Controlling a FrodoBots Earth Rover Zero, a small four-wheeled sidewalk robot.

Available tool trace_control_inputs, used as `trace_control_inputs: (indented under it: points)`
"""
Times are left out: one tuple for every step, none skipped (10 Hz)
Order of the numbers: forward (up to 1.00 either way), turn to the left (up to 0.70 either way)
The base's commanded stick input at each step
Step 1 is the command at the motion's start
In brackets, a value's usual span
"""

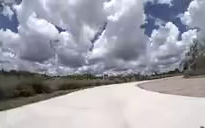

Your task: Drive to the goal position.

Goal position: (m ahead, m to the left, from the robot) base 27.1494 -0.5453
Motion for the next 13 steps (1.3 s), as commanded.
trace_control_inputs:
  points:
    - [0.7,0.0]
    - [0.7,0.0]
    - [0.7,0.0]
    - [0.7,0.0]
    - [0.7,0.0]
    - [0.7,0.0]
    - [0.7,0.0]
    - [0.7,0.0]
    - [0.7,0.0]
    - [0.7,0.0]
    - [0.7,0.0]
    - [0.7,0.0]
    - [0.7,0.0]
